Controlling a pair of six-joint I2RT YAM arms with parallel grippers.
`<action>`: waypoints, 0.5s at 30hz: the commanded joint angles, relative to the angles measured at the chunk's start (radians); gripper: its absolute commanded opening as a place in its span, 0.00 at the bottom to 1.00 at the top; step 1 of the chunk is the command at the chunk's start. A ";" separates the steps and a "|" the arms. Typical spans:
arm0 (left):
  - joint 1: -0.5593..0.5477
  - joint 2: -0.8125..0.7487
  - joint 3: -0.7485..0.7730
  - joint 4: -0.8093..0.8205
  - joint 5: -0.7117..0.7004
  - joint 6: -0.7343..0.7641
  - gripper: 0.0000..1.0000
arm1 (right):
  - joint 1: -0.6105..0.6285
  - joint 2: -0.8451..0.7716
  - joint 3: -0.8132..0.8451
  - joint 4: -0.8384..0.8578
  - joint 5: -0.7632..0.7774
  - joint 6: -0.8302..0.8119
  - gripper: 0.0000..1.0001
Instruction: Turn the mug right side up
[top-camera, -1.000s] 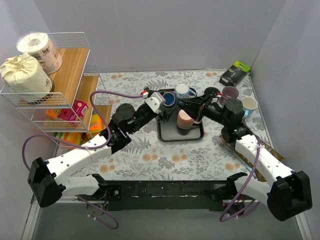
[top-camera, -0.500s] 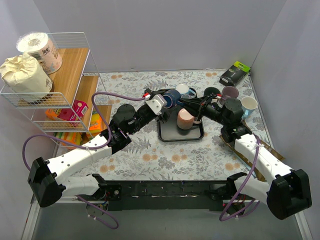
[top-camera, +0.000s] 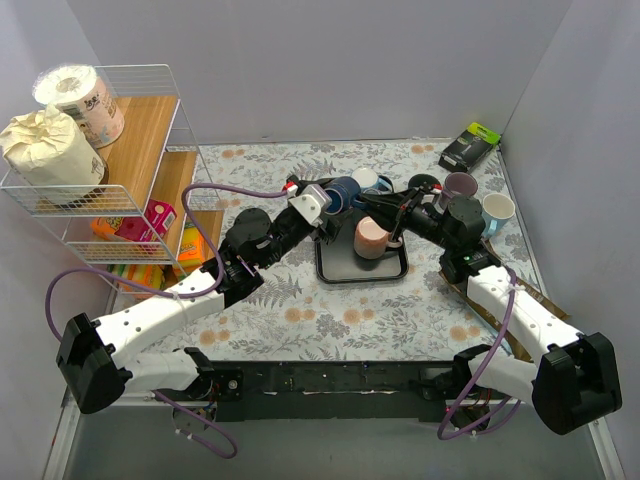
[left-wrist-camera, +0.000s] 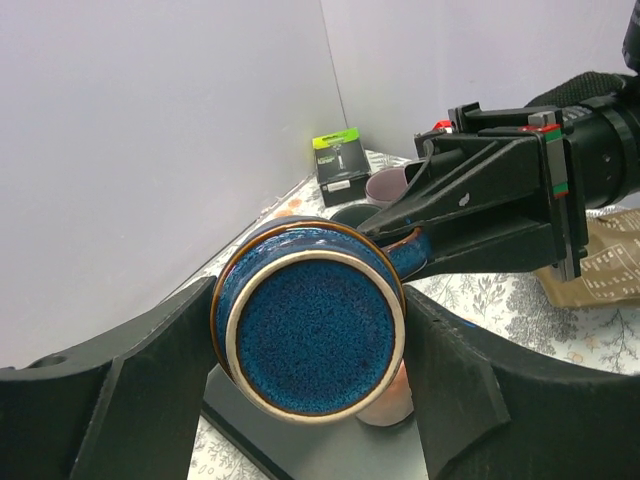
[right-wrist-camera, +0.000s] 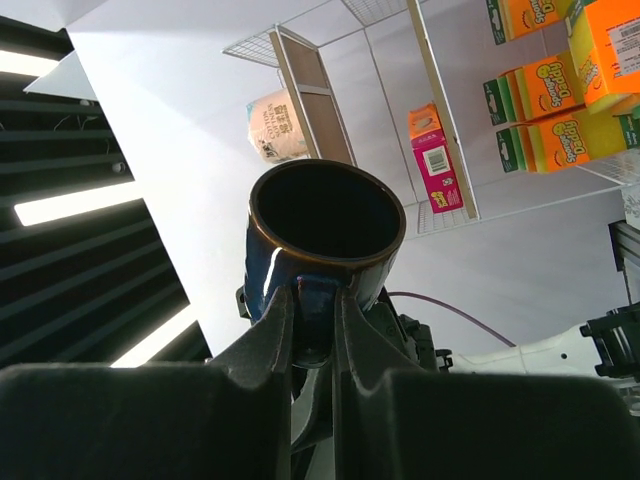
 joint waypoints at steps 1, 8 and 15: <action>-0.008 -0.006 0.003 0.030 -0.020 -0.139 0.28 | 0.013 -0.012 0.023 0.282 0.054 -0.019 0.01; -0.008 -0.015 -0.017 0.003 -0.013 -0.178 0.71 | 0.015 -0.011 0.000 0.313 0.084 -0.011 0.01; -0.008 -0.052 -0.023 -0.042 -0.009 -0.186 0.86 | 0.013 -0.003 -0.015 0.320 0.087 -0.028 0.01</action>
